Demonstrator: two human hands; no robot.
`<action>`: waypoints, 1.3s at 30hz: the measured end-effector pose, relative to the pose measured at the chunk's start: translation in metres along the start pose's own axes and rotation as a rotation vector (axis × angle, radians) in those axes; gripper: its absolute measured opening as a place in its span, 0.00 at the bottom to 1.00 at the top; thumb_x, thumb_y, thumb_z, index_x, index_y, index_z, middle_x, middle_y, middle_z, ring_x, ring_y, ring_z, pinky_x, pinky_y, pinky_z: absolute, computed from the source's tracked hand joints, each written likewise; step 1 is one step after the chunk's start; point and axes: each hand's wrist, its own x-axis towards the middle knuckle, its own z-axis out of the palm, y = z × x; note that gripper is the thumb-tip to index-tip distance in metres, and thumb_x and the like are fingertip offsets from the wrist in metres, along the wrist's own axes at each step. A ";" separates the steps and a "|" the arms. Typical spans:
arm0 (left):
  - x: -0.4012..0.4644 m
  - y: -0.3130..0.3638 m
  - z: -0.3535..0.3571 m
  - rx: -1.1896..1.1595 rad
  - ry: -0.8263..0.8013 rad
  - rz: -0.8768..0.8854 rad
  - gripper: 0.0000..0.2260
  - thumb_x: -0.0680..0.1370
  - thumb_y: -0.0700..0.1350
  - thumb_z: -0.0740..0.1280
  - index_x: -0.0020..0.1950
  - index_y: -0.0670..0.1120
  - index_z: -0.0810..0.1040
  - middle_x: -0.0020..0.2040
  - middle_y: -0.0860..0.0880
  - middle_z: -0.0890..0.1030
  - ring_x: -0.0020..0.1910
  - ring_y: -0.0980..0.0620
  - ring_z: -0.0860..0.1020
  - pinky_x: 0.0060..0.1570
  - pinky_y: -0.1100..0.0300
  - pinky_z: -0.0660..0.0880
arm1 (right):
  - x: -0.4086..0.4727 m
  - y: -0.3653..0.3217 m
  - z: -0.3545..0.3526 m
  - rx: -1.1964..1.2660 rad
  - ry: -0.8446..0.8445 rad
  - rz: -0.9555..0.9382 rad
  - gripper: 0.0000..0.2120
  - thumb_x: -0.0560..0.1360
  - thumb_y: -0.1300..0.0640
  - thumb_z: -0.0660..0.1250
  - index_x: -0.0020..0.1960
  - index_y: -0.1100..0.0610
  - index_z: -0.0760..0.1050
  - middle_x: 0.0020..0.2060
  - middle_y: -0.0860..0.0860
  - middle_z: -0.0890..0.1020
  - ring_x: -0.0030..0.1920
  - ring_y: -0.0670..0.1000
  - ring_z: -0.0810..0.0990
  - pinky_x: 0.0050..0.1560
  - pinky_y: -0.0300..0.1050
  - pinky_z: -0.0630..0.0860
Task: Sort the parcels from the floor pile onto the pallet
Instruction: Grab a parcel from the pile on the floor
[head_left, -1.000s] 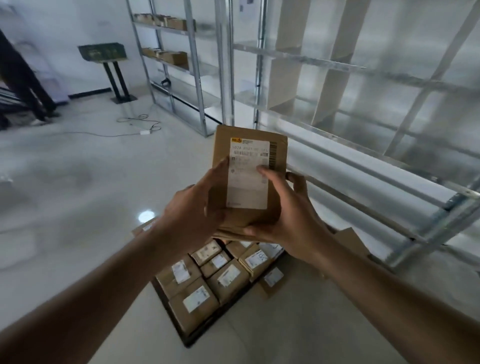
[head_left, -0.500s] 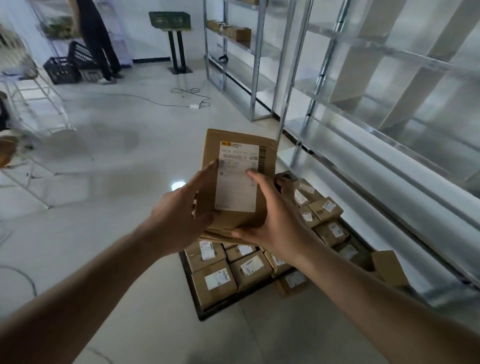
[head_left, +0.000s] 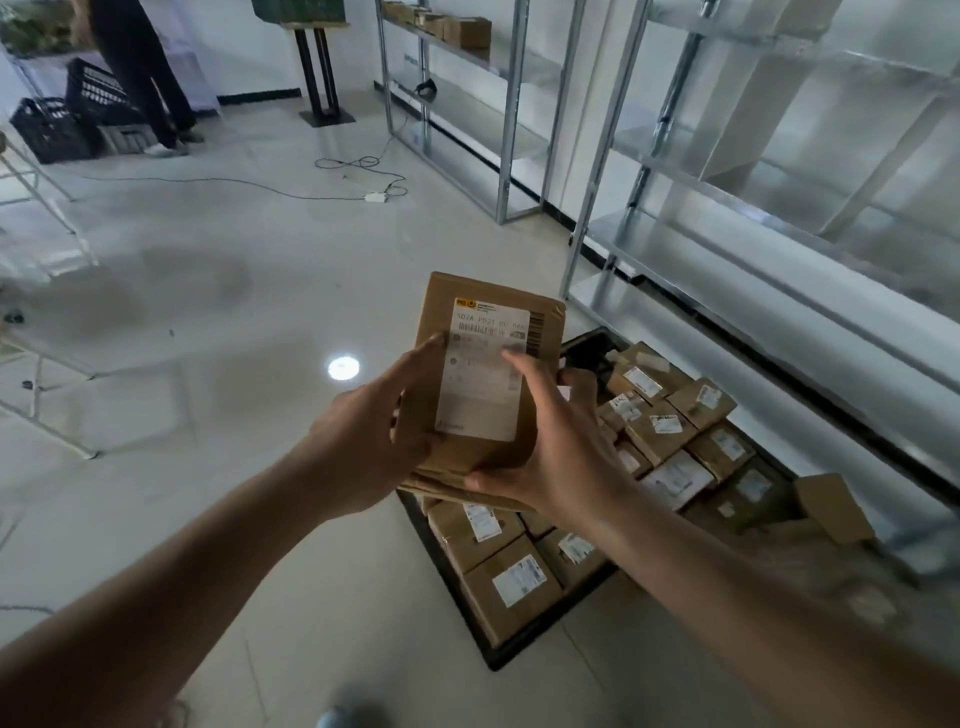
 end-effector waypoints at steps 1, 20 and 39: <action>0.003 -0.017 -0.016 0.018 -0.017 0.011 0.46 0.79 0.40 0.73 0.77 0.76 0.48 0.73 0.53 0.73 0.69 0.43 0.77 0.50 0.55 0.82 | 0.008 -0.015 0.013 0.007 -0.002 0.026 0.57 0.64 0.42 0.85 0.81 0.37 0.51 0.77 0.53 0.59 0.75 0.58 0.66 0.70 0.62 0.75; 0.241 -0.210 -0.179 0.057 -0.236 0.082 0.41 0.80 0.40 0.72 0.80 0.68 0.51 0.72 0.49 0.75 0.66 0.43 0.78 0.52 0.53 0.84 | 0.296 -0.077 0.146 0.067 0.027 0.293 0.56 0.65 0.40 0.83 0.79 0.33 0.48 0.73 0.48 0.56 0.72 0.59 0.66 0.63 0.57 0.80; 0.593 -0.307 -0.248 0.008 -0.566 0.250 0.43 0.80 0.41 0.71 0.83 0.65 0.48 0.71 0.49 0.76 0.67 0.44 0.78 0.53 0.57 0.82 | 0.601 -0.038 0.178 0.031 0.203 0.615 0.58 0.62 0.35 0.83 0.78 0.31 0.45 0.72 0.48 0.56 0.73 0.59 0.69 0.69 0.62 0.77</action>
